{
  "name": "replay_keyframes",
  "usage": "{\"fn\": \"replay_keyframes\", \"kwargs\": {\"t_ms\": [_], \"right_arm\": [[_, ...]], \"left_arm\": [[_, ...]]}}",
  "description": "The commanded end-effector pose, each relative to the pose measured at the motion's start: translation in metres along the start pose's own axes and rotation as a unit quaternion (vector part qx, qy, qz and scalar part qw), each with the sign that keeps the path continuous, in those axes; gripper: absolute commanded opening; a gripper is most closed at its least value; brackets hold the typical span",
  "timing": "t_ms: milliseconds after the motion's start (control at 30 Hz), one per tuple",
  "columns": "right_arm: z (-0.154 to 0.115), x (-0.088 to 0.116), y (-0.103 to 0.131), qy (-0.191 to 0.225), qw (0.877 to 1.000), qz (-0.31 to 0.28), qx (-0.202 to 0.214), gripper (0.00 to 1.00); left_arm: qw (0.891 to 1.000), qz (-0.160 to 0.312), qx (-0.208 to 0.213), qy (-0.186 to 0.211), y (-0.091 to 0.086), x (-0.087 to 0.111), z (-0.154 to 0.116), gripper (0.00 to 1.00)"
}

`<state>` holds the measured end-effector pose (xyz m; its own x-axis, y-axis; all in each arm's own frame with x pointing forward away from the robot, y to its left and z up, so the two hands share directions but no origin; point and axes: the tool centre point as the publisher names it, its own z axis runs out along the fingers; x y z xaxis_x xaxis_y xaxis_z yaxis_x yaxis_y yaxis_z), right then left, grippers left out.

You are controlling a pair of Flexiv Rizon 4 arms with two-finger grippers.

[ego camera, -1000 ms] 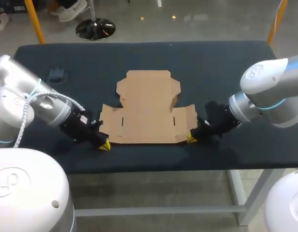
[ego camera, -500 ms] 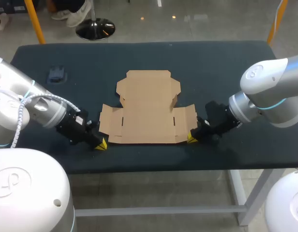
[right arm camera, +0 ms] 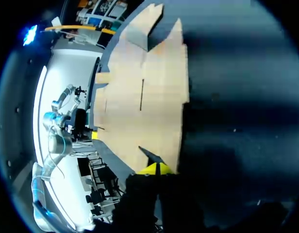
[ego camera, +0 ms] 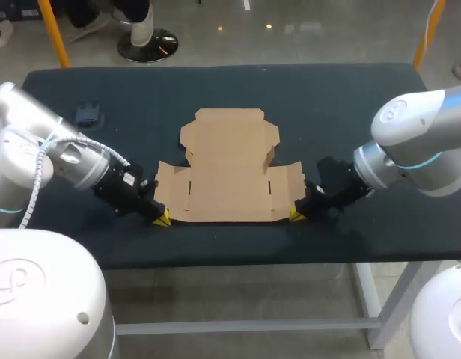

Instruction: Assemble the packaging by folding the flat box into shape, placing the metal phone stand inside, and closing the box properly

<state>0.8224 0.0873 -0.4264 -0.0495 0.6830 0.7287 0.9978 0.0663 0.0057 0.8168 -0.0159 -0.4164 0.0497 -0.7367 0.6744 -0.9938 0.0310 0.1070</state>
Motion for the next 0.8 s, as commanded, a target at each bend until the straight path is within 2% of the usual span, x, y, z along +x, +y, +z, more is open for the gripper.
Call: {"fn": "replay_keyframes", "kwargs": {"t_ms": [33,500,800], "right_arm": [[0.001,0.002,0.001,0.001,1.000,-0.002,0.004,0.00],[0.003,0.013,0.001,-0.011,1.000,-0.014,0.005,0.00],[0.002,0.019,0.002,-0.019,1.000,-0.017,0.000,0.00]], "left_arm": [[1.000,0.001,-0.004,-0.010,-0.001,0.003,0.003,0.00],[0.999,0.010,0.005,-0.039,0.006,0.013,-0.002,0.00],[0.998,0.007,0.015,-0.056,0.001,0.019,-0.004,0.00]]}}
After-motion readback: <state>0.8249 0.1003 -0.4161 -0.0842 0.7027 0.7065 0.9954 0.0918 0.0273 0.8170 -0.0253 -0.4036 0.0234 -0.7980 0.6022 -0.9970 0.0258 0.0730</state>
